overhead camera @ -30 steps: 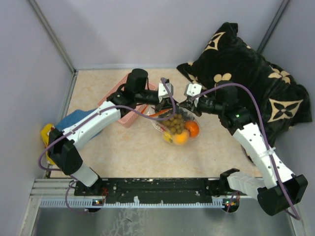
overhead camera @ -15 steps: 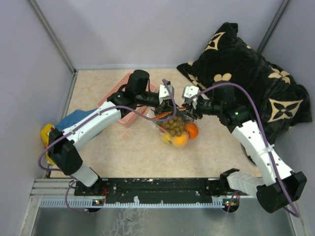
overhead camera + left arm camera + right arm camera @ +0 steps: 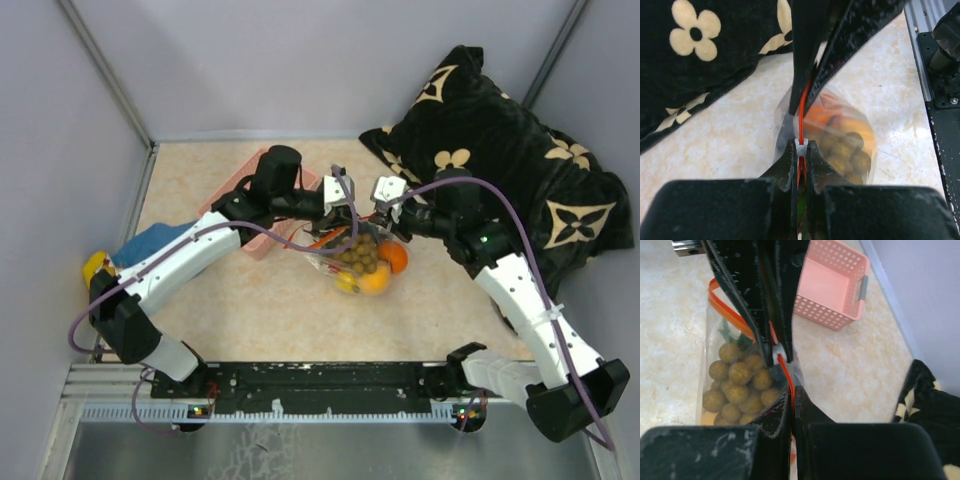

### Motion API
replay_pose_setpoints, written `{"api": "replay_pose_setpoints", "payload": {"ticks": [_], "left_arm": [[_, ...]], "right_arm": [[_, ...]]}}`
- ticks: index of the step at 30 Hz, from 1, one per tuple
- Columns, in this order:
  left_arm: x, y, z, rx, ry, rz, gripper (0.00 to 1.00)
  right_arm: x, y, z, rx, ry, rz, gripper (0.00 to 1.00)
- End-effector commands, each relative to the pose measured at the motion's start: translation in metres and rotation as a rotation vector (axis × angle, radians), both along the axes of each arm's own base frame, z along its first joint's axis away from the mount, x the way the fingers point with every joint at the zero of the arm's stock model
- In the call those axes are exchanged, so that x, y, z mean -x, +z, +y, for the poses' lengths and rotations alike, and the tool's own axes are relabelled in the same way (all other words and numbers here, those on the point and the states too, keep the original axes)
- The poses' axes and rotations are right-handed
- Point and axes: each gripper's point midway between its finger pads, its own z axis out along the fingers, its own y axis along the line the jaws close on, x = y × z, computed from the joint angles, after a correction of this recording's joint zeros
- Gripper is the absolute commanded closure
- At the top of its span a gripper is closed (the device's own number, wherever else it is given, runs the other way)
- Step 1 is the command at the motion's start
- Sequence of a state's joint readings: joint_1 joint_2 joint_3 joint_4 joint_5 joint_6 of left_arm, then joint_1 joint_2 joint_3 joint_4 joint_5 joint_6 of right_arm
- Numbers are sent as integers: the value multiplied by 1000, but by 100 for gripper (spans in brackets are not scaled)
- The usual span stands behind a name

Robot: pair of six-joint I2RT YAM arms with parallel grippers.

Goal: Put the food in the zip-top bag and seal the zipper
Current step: Zip the zipper food storage bag at the center of the board.

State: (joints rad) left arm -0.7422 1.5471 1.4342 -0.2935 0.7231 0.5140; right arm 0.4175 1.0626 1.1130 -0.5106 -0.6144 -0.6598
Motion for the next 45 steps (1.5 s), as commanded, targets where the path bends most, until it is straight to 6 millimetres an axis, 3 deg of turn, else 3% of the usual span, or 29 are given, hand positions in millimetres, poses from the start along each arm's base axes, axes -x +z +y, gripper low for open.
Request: {"api": "replay_pose_setpoints", "payload": {"ticks": [1,13,18,21,23,33,36,38,39,41,42,45], "left_arm": [[3,-3,22,-48,99,3,100],[6,-27,56,-119,226,65,99],[7,-20,52,-103,194,43,100],[12,-9,39,-70,131,39,100],[14,-3,33,-58,108,25,100],[24,7,14,-26,41,-2,100],[25,7,13,-27,39,-3,100],[25,7,13,-26,38,-4,100],[26,7,13,-26,39,-4,100],[25,6,15,-32,49,-3,100],[24,4,16,-40,56,0,100],[21,-5,22,-73,95,10,100]], "right_arm": [[-10,35,-11,-44,-91,-140,100],[-5,27,-18,-36,-119,-123,100],[10,29,0,-80,11,-89,99],[21,35,16,-129,115,-72,70],[22,36,22,-132,145,-56,62],[21,6,43,-68,207,37,57],[15,-3,42,-47,187,43,59],[9,-12,40,-24,162,47,67],[6,-16,38,-11,148,48,73],[1,-22,34,16,115,47,95],[-1,-22,32,22,100,42,100],[-5,-20,22,32,38,13,100]]}}
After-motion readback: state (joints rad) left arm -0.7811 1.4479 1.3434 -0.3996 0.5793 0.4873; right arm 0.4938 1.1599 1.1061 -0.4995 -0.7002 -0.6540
